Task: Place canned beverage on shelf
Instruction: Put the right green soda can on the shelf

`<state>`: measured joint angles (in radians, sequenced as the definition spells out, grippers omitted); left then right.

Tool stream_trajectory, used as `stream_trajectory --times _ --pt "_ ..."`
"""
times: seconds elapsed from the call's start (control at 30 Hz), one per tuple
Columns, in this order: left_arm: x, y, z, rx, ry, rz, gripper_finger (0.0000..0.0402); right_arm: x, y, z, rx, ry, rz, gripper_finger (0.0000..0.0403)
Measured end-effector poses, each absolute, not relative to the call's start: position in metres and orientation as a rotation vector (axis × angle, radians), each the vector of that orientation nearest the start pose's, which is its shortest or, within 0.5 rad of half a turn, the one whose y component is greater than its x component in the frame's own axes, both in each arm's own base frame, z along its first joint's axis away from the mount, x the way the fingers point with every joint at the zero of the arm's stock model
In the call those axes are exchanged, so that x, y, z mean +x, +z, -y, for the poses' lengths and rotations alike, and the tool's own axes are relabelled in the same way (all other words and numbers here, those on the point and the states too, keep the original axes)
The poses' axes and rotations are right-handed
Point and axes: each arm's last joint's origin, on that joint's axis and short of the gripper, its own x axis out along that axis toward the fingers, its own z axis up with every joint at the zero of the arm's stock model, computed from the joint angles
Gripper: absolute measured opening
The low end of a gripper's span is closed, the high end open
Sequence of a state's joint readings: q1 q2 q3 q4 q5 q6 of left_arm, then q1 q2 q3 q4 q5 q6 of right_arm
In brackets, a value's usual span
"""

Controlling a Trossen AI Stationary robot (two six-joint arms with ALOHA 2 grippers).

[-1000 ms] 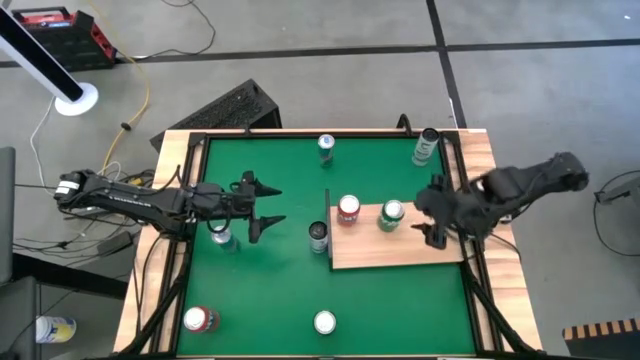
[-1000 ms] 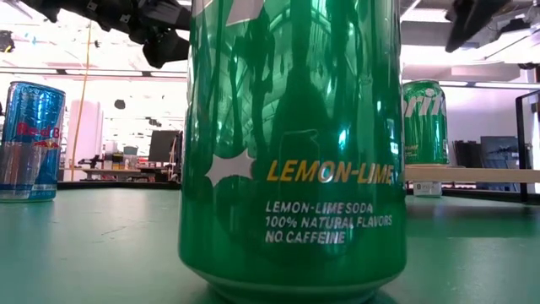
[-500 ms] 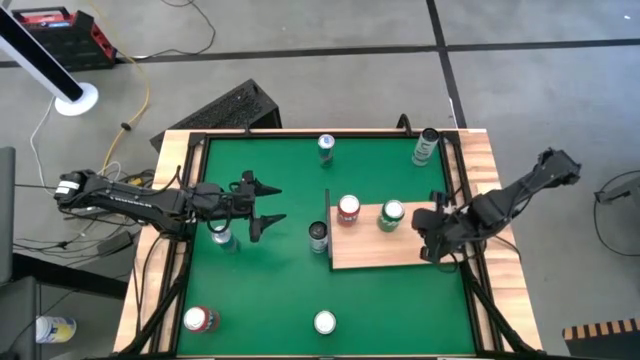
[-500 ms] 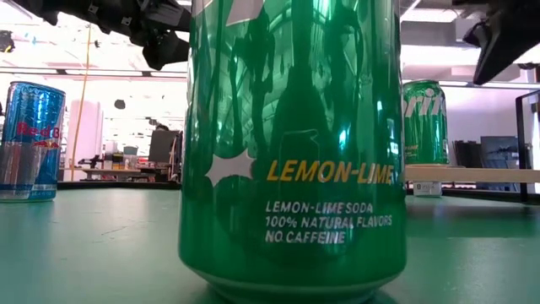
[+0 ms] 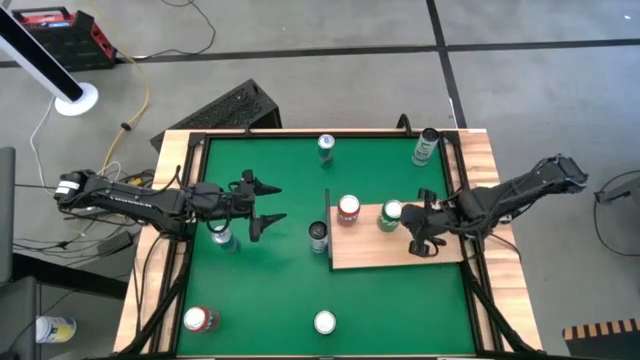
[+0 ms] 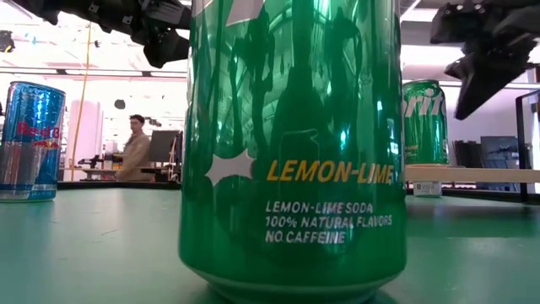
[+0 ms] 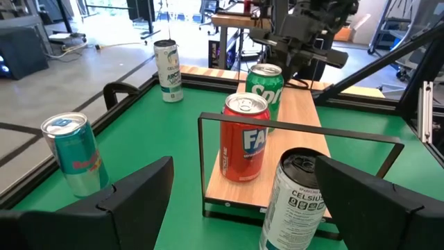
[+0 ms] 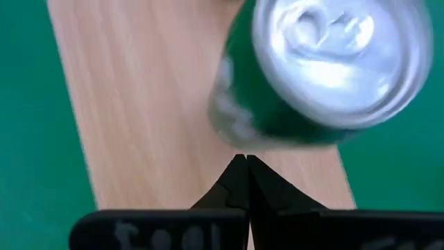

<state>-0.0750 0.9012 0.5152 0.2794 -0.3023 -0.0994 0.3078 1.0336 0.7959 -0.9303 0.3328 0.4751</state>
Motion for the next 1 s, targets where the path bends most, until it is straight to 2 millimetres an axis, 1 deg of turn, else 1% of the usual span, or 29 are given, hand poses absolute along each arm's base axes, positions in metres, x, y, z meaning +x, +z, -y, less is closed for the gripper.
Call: stream_trajectory --times 0.33,0.7,0.9,1.0 --pt "0.201 0.263 0.007 -0.079 0.225 -0.101 0.0334 0.173 0.243 -0.027 0.06 -0.273 -1.093 0.0017" --pt "0.2 0.261 0.007 -0.077 0.225 -0.12 0.0334 0.181 0.246 -0.009 0.023 -0.263 -1.054 0.0018" --pt "0.2 0.261 0.007 -0.079 0.225 -0.123 0.0334 0.189 0.25 0.0 0.02 -0.206 -0.984 0.0018" --pt "0.2 0.26 0.007 -0.08 0.225 -0.124 0.0334 0.19 0.251 0.005 0.021 -0.213 -0.975 0.0018"
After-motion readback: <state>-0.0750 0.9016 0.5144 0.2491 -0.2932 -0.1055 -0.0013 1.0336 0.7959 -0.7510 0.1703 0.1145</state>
